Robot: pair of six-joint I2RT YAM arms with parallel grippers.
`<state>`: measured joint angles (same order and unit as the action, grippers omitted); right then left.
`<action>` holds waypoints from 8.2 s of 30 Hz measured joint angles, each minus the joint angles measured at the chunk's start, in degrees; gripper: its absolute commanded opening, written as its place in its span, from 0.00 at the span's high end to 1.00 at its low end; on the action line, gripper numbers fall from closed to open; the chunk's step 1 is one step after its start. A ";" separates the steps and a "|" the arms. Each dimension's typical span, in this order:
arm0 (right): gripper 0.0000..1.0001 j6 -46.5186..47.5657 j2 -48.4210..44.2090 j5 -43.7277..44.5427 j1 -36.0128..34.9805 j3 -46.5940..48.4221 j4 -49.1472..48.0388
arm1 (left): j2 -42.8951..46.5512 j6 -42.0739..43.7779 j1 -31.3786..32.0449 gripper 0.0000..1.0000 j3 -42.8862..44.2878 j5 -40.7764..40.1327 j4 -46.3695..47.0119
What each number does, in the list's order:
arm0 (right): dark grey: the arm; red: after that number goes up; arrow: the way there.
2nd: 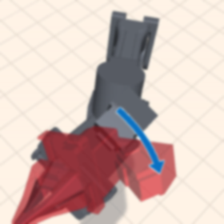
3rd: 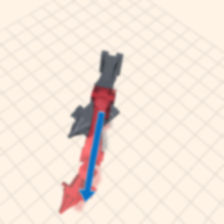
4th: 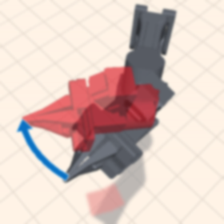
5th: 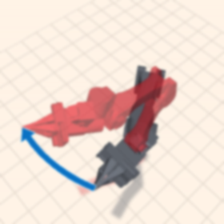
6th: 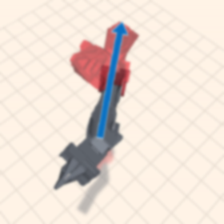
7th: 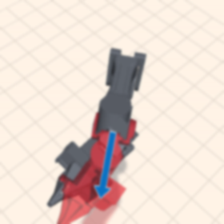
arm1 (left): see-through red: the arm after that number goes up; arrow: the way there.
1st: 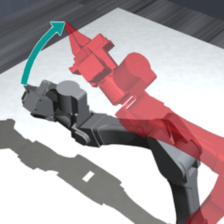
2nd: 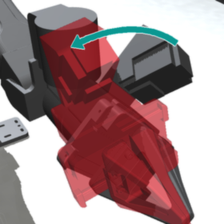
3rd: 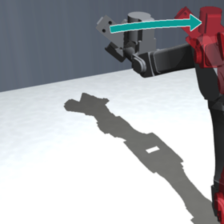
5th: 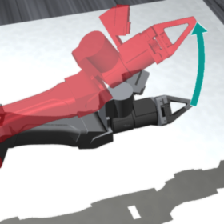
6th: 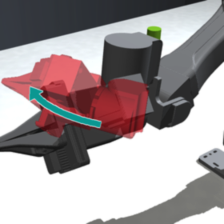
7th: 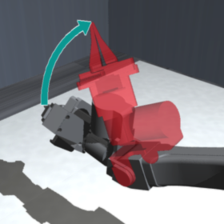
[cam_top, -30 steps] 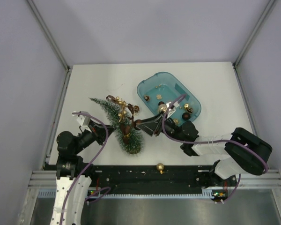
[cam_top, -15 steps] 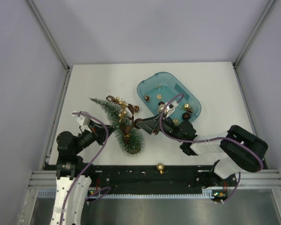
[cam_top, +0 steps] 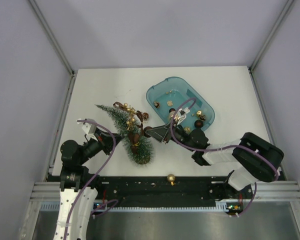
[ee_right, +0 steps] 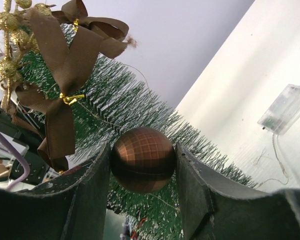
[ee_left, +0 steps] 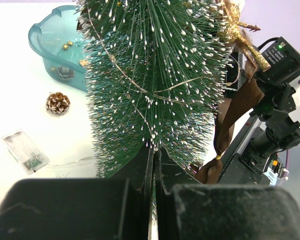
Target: Decorate the small christmas tree
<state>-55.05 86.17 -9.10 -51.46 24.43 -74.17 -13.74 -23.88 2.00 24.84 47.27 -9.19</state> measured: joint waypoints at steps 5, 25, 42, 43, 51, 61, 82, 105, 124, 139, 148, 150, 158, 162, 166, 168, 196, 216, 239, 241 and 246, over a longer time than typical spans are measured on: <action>0.68 -1.81 0.48 -0.17 0.17 -0.04 -0.02 | 0.00 0.00 0.00 1.00 0.00 -0.02 0.00; 0.38 -7.08 1.03 -3.41 0.39 -1.25 0.02 | 0.02 0.00 0.00 1.00 0.00 -0.02 0.00; 0.46 -8.26 0.85 -4.48 2.93 -3.50 -0.02 | 0.02 0.02 0.00 1.00 0.00 -0.02 -0.02; 0.46 -8.26 0.57 -4.46 3.69 -3.96 0.09 | 0.02 0.00 0.00 1.00 -0.02 -0.04 -0.02; 0.40 6.60 -17.44 1.38 6.62 5.44 28.13 | 0.02 0.02 0.00 1.00 -0.02 -0.20 -0.04; 0.42 24.94 -11.10 21.11 10.93 33.03 71.04 | 0.02 0.04 0.00 1.00 -0.02 -0.24 -0.09; 0.60 25.46 11.19 37.57 26.14 45.11 105.72 | 0.02 0.04 0.00 1.00 -0.02 -0.42 -0.31; 0.91 28.65 28.04 40.89 27.98 56.68 106.44 | 0.00 0.04 0.00 1.00 -0.02 -0.44 -0.31; 0.88 28.24 7.87 23.45 27.32 49.79 101.18 | 0.15 0.02 0.00 1.00 -0.11 -0.68 -0.26; 0.87 24.48 -10.91 10.25 16.28 39.12 95.95 | 0.52 0.02 0.00 1.00 -0.15 -0.70 -0.31; 0.86 20.26 -19.80 9.70 2.29 35.39 92.08 | 0.52 0.02 0.00 1.00 -0.17 -0.70 -0.31; 0.86 19.58 -19.67 10.56 -0.37 34.82 92.06 | 0.52 0.02 0.00 1.00 -0.17 -0.68 -0.31; 0.87 17.92 -18.01 14.19 -6.10 34.45 91.36 | 0.52 0.02 0.00 1.00 -0.17 -0.68 -0.31; 0.87 17.75 -16.28 15.50 -7.37 34.38 91.25 | 0.61 0.04 0.00 1.00 -0.17 -0.68 -0.31; 0.87 17.73 -15.19 15.80 -7.80 33.86 90.73 | 0.74 0.02 0.00 1.00 -0.20 -0.68 -0.33; 0.87 17.75 -15.15 16.15 -7.80 33.68 90.31 | 0.74 0.04 0.00 1.00 -0.20 -0.66 -0.33; 0.90 20.98 -11.37 19.85 -7.80 33.75 85.61 | 0.85 0.02 0.00 1.00 -0.20 0.04 -0.31; 0.94 20.92 -12.68 17.33 -8.79 30.99 84.94 | 0.90 0.02 0.00 1.00 -0.22 -0.02 -0.31; 0.97 26.49 -14.12 19.58 -8.90 36.13 86.27 | 0.90 0.02 0.00 1.00 -0.22 0.02 -0.31; 0.97 27.23 -13.75 19.69 -8.85 37.11 86.12 | 0.90 0.02 0.00 1.00 -0.22 0.02 -0.31; 0.98 28.41 -12.17 19.85 -8.74 37.57 85.77 | 1.05 0.02 0.00 1.00 -0.22 0.04 -0.33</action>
<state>-26.63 74.00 10.74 -60.20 62.00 11.60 -12.69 -23.86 2.00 24.62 47.31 -9.52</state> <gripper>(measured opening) 0.141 0.021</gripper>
